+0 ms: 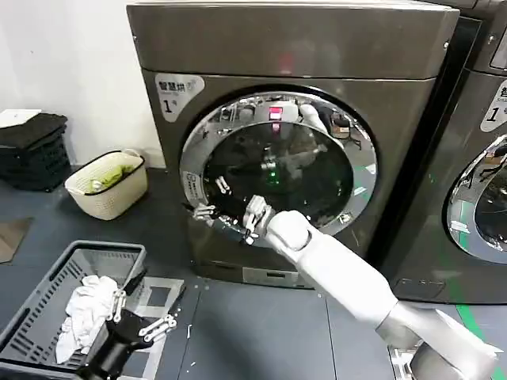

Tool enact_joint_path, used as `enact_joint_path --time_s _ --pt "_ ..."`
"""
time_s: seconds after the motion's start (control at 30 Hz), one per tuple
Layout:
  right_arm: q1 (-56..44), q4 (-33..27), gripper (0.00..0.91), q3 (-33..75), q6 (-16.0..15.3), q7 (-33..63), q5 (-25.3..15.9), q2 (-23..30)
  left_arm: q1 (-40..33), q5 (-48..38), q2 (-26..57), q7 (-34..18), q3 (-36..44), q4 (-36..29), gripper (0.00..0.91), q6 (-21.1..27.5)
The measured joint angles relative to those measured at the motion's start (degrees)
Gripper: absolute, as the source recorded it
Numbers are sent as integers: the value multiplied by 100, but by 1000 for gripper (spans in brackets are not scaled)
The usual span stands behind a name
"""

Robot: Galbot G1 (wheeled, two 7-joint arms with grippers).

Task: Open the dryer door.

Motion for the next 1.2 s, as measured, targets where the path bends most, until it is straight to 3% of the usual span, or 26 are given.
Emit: enact_joint_path --time_s 0.5,1.2 --pt "-29 607 907 -161 -16 -968 545 -574 -105 -72 103 1 -26 90 907 22" --pt "-238 1486 907 -271 418 -1780 1043 -1375 -498 -699 652 -29 -395 408 907 100"
